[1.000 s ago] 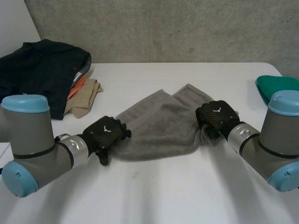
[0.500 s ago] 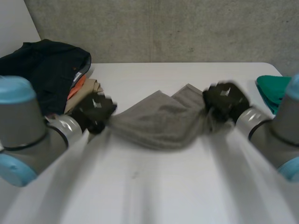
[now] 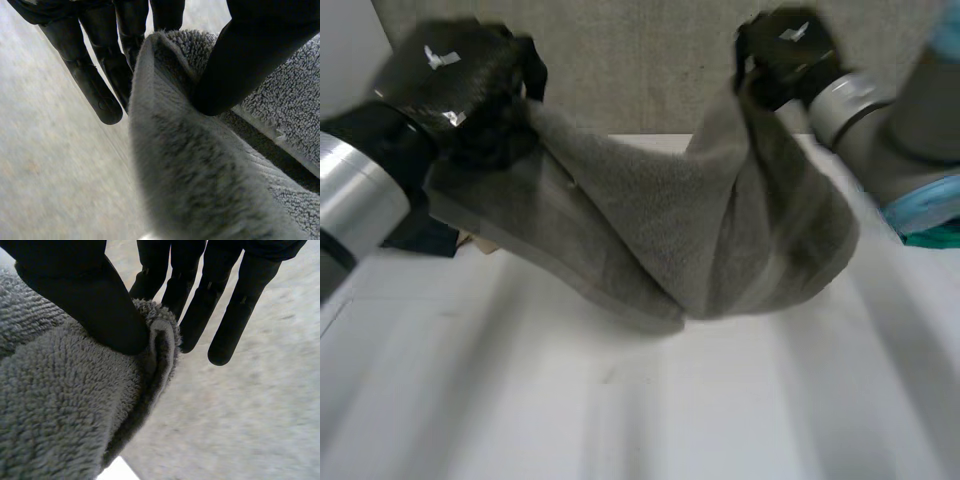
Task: Fold the laundry.
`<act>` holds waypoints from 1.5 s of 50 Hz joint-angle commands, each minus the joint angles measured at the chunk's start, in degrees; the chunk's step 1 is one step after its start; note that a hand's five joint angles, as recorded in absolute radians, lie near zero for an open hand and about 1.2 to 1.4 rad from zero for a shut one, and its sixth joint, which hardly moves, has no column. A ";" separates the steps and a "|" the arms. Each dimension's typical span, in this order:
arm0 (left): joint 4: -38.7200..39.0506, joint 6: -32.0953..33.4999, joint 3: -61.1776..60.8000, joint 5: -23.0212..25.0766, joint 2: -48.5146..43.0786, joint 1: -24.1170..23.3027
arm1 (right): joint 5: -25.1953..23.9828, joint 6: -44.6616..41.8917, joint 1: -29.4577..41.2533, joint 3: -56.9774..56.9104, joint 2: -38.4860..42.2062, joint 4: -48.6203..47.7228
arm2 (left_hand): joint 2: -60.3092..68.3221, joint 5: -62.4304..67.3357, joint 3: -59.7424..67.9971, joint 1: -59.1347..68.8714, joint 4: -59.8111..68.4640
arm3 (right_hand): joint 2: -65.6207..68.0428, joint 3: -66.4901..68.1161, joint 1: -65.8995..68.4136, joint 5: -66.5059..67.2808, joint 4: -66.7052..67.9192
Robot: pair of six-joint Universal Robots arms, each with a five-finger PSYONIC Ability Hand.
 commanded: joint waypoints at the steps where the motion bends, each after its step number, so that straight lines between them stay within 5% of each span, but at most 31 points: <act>1: -0.17 1.65 -0.06 -3.29 -6.70 -2.17 | 2.24 -0.43 5.58 -2.49 15.43 -12.46 | 11.59 13.47 12.01 13.91 11.28 | 12.63 11.92 15.17 11.78 11.46; 3: -0.09 2.00 0.03 -4.08 -7.40 -2.70 | 3.21 -0.51 6.29 -2.49 17.74 -16.35 | 11.59 13.47 12.01 13.91 11.28 | 7.61 6.91 10.15 6.77 6.44; 4: -0.17 2.09 0.03 -4.43 -7.76 -2.97 | 3.74 -0.51 6.64 -2.58 18.62 -18.02 | 11.59 13.47 12.01 13.91 11.28 | -5.76 -6.47 -3.22 -6.61 -6.93; 5: -0.17 2.44 0.29 -5.13 -8.02 -3.23 | 5.05 -0.34 7.25 -2.93 19.50 -20.65 | 11.59 13.47 12.01 13.91 11.28 | -40.87 -41.57 -38.33 -41.71 -42.03; 6: -0.26 2.53 0.38 -5.49 -8.02 -3.32 | 5.93 -0.51 7.52 -3.19 19.59 -21.72 | 11.59 13.47 12.01 13.91 11.28 | -57.37 -58.08 -54.83 -58.22 -58.54; 10: -0.44 2.97 0.99 -6.90 -7.85 -3.58 | 11.81 -0.69 8.75 -3.81 16.97 -19.89 | 11.59 13.47 12.01 13.91 11.28 | -57.37 -58.08 -54.83 -58.22 -58.54; 14: -0.53 3.06 1.87 -7.16 -6.88 -3.85 | 19.63 -1.30 8.40 -1.54 5.48 -9.29 | 11.59 13.47 12.01 13.91 11.28 | -57.37 -58.08 -54.83 -58.22 -58.54; 25: -3.68 2.79 6.88 -7.69 -4.33 -6.22 | 20.53 2.64 5.68 23.56 -17.30 15.79 | 11.59 13.47 12.01 13.91 11.28 | -57.37 -58.08 -54.83 -58.22 -58.54; 34: -5.45 2.70 10.57 -9.62 -4.07 -9.74 | 13.41 15.65 7.17 46.18 -19.08 9.75 | 11.59 13.47 12.01 13.91 11.28 | -55.86 -56.57 -53.32 -56.71 -57.03; 40: -5.62 2.70 11.28 -10.94 -4.24 -11.06 | 14.46 19.70 11.47 50.42 -14.25 -2.29 | 11.59 13.47 12.01 13.91 11.28 | -50.82 -51.53 -48.28 -51.67 -51.99; 45: -5.62 2.70 11.02 -11.64 -4.07 -11.06 | 20.08 19.35 14.11 48.14 -7.22 -8.10 | 11.59 13.47 12.01 13.91 11.28 | -34.36 -35.07 -31.82 -35.21 -35.53; 49: -5.36 2.88 10.67 -11.99 -4.07 -10.18 | 27.80 17.60 14.20 45.15 -4.84 -8.19 | 11.59 13.47 12.01 13.91 11.28 | 12.54 11.84 15.08 11.70 11.38; 51: -5.62 2.97 10.05 -11.73 -4.07 -9.48 | 29.14 15.76 13.85 44.88 -6.15 -7.76 | 11.59 13.47 12.01 13.91 11.28 | 12.63 11.92 15.17 11.78 11.46; 56: -5.89 3.32 6.28 -10.77 -4.68 -5.09 | 25.11 0.84 9.91 45.67 -18.70 -5.74 | 11.59 13.47 12.01 13.91 11.28 | 12.63 11.92 15.17 11.78 11.46; 61: -6.06 7.17 1.10 -4.63 -11.34 1.50 | 11.51 -20.23 2.45 44.62 -28.12 4.86 | 11.59 13.47 12.01 13.91 11.28 | 12.63 11.92 15.17 11.78 11.46; 69: -8.78 16.66 0.72 -0.48 -25.22 5.29 | 4.45 -33.02 -5.21 33.65 -25.25 27.11 | 11.59 13.47 12.01 13.91 11.28 | 12.63 11.92 15.17 11.78 11.46; 75: -9.14 18.70 9.75 -0.57 -32.79 3.10 | 3.56 -36.54 -2.33 26.44 -15.85 30.83 | 11.59 13.47 12.01 13.91 11.28 | 12.63 11.92 15.17 11.78 11.46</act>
